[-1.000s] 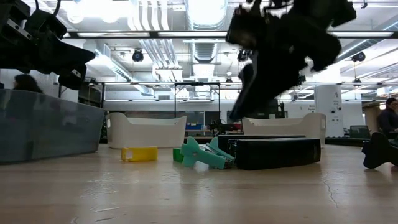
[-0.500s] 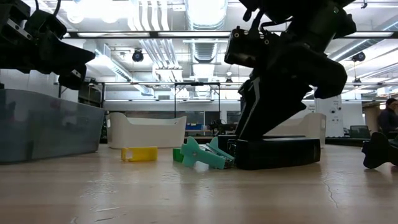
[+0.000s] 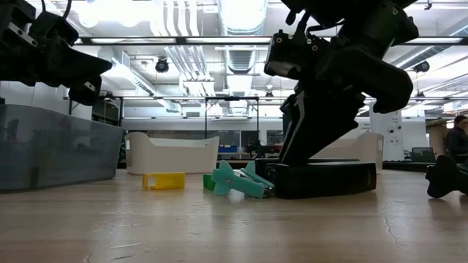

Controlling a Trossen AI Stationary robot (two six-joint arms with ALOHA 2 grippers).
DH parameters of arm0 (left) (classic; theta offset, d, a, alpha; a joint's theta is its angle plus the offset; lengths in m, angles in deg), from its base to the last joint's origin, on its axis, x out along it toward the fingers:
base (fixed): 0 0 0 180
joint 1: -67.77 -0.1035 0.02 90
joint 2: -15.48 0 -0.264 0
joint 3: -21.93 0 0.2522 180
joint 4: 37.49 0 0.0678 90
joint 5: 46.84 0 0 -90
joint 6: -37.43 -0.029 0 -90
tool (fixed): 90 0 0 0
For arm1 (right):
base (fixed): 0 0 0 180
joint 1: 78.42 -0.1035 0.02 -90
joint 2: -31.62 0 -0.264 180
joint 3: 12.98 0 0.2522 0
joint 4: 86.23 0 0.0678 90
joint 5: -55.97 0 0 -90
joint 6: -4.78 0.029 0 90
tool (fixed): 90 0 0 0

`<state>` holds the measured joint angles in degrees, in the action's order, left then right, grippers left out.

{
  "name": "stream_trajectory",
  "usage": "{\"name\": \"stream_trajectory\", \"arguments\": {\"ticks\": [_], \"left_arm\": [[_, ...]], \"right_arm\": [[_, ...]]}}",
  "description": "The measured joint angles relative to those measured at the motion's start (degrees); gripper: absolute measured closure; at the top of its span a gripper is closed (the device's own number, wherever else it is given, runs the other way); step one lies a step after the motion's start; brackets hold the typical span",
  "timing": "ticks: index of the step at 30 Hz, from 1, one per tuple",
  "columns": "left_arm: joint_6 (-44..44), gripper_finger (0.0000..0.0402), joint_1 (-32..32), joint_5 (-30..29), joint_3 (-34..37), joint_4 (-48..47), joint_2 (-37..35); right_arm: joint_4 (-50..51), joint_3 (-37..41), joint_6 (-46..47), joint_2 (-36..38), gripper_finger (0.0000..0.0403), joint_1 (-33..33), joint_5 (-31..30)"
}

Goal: Pick and place Stapler, Stapler remover, tape
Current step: Put the black stapler into the left white bin

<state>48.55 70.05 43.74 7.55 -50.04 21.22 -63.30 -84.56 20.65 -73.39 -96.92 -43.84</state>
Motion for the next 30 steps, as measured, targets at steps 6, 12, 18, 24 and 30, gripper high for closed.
{"name": "stream_trajectory", "arguments": {"ticks": [6,12,18,24,30], "left_arm": [[0.0,0.0390,0.0,0.0,0.0,0.0,0.0],[0.0,0.0390,0.0,0.0,0.0,0.0,0.0],[0.0,0.0390,0.0,0.0,0.0,0.0,0.0],[0.0,0.0390,0.0,0.0,0.0,0.0,0.0],[0.0,0.0390,0.0,0.0,0.0,0.0,0.0]], "right_arm": [[0.0,0.0,0.0,0.0,0.0340,0.0,0.0],[0.0,0.0,0.0,0.0,0.0367,0.0,0.0],[0.0,0.0,-0.3,0.0,0.0365,0.1,-0.2],[2.0,0.0,-0.5,0.6,0.0366,0.5,-1.0],[3.8,0.0,0.5,0.8,0.0367,0.4,-2.2]]}}
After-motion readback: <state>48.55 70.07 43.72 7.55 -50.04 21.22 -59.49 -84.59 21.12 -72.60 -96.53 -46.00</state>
